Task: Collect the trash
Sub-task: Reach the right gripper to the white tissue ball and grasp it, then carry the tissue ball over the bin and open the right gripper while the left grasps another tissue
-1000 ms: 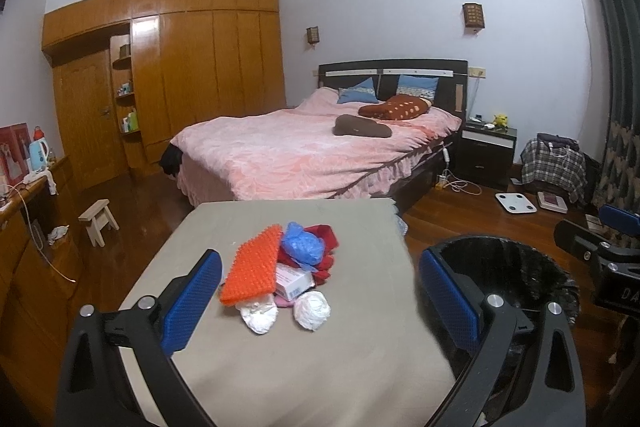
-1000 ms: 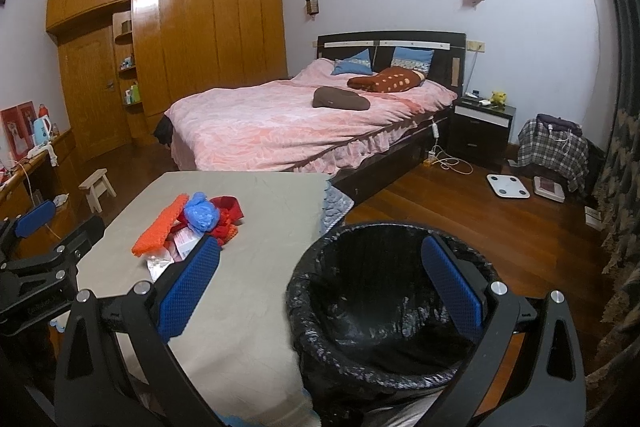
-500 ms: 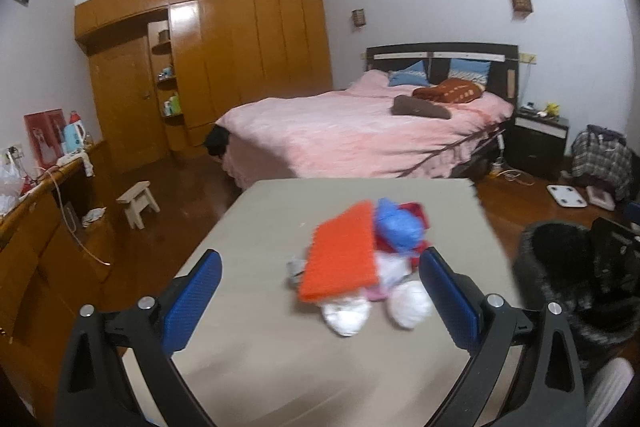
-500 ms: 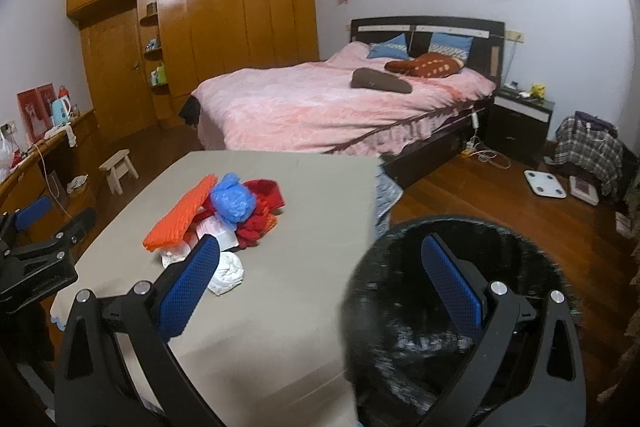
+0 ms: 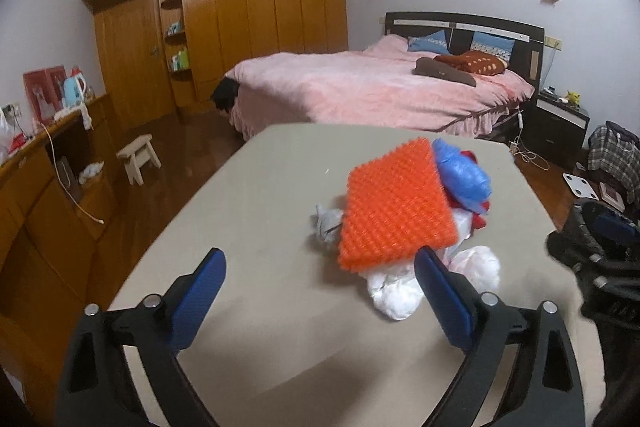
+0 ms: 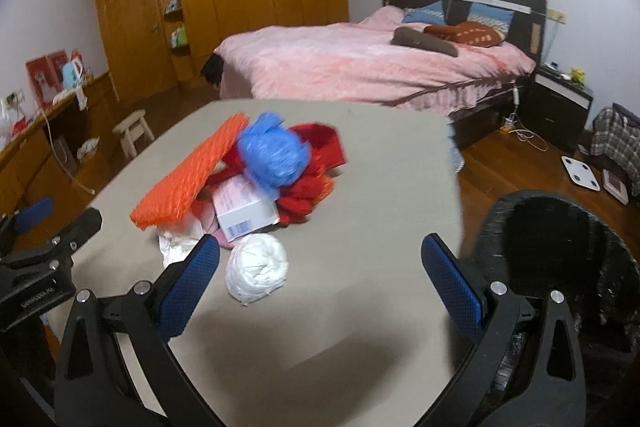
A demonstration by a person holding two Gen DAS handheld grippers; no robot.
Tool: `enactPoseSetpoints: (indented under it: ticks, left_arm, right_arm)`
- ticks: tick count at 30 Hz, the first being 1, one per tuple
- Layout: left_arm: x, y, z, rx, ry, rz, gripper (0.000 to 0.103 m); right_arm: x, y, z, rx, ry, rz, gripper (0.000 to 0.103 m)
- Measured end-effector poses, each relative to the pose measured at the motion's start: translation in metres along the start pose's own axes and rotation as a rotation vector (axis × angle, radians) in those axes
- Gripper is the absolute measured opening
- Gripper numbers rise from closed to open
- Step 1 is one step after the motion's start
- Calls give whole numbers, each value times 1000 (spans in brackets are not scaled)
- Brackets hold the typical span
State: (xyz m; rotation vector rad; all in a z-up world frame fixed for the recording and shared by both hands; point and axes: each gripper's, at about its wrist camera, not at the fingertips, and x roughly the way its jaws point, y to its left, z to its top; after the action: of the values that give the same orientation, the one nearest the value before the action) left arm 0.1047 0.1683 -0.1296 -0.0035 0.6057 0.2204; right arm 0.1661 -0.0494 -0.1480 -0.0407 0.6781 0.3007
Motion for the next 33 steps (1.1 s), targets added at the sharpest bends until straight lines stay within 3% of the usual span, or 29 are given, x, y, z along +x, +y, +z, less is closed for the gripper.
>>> enactPoseSetpoints:
  ticks: [6, 12, 18, 20, 22, 33]
  left_arm:
    - [15, 10, -4, -15, 15, 4, 88]
    - [25, 17, -9, -33, 28, 7, 86]
    - [32, 13, -13, -28, 46, -9, 83]
    - [33, 10, -13, -27, 54, -20, 83]
    - [35, 4, -13, -21, 61, -31, 82]
    - [51, -35, -20, -11, 127, -109, 68]
  right_arm:
    - [38, 21, -7, -34, 61, 22, 93]
    - [64, 31, -13, -59, 143, 48, 78]
    - [75, 33, -16, -27, 205, 120, 54]
    - [74, 32, -14, -33, 208, 141, 37]
    - [72, 35, -15, -45, 209, 163, 32]
    - [49, 9, -4, -54, 135, 90, 30]
